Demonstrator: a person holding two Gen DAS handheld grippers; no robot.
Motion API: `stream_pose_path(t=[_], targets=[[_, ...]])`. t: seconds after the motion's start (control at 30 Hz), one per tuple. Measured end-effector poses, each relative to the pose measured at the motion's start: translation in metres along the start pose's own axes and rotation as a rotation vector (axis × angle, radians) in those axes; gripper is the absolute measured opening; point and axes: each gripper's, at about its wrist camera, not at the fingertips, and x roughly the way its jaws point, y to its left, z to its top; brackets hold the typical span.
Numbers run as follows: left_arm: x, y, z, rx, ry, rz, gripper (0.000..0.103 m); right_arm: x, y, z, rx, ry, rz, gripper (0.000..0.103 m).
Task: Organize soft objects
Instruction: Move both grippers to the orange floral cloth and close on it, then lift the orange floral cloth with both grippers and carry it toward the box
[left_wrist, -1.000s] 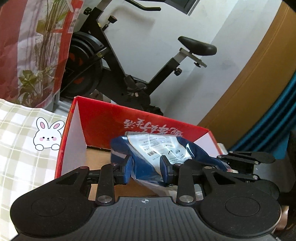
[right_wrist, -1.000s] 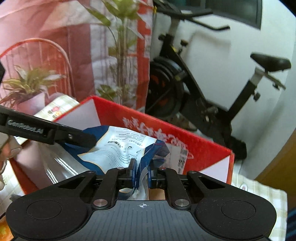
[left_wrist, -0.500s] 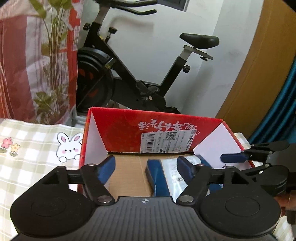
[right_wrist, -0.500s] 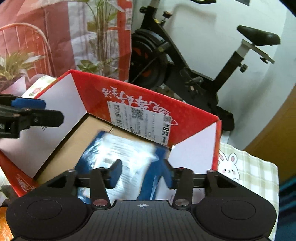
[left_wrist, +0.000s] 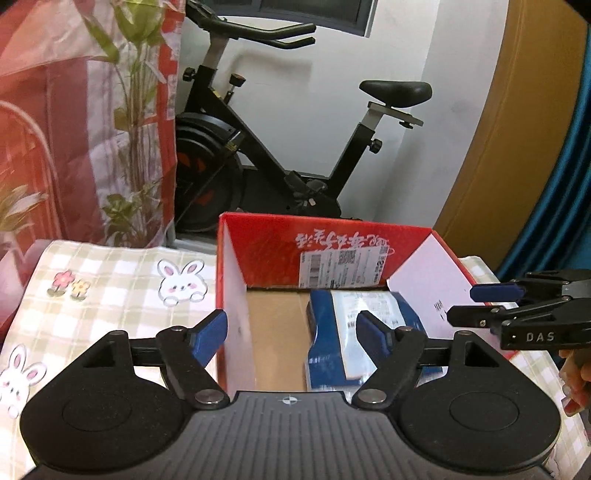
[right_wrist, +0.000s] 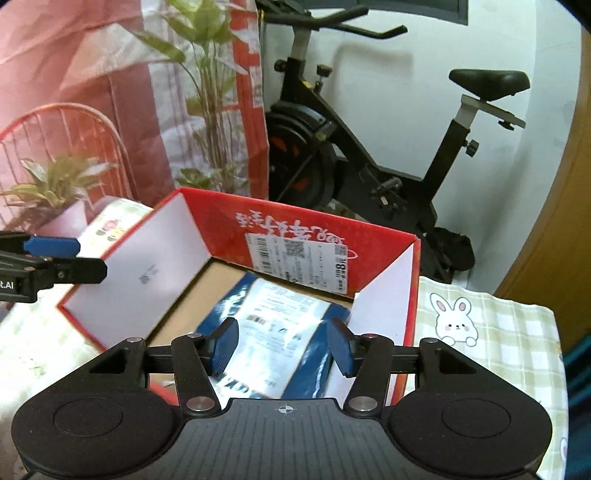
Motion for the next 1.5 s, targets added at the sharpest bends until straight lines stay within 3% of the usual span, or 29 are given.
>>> stream_pose_path(t=[0.4,0.77,1.0,1.17,1.33,1.4,1.43,1.5], targets=[[-0.042,-0.009,-0.06,-0.011,0.061,-0.039,0.079,-0.053,0.042,-0.05,-0.016,-0.075,0.095,0.049],[-0.048,-0.002,-0.107,-0.106,0.113,-0.047,0.078,-0.043,0.091,-0.12,-0.088,0.011,0.103,0.049],[-0.047,0.002,-0.13,-0.191,0.145,-0.063,0.075,-0.039,0.085,-0.146,-0.017,0.022,0.083,0.047],[-0.04,0.003,-0.146,-0.249,0.195,-0.109,0.065,-0.036,0.075,-0.151,0.062,0.016,0.096,0.047],[-0.031,0.004,-0.15,-0.268,0.202,-0.128,0.062,-0.036,0.075,-0.151,0.066,0.013,0.094,0.047],[-0.027,-0.001,-0.149,-0.242,0.198,-0.137,0.047,-0.036,0.075,-0.15,0.073,0.01,0.094,0.047],[-0.025,-0.004,-0.148,-0.221,0.192,-0.136,0.033,-0.037,0.075,-0.15,0.078,0.008,0.093,0.047],[-0.023,-0.006,-0.144,-0.194,0.171,-0.129,0.024,-0.039,0.073,-0.15,0.091,0.001,0.085,0.048]])
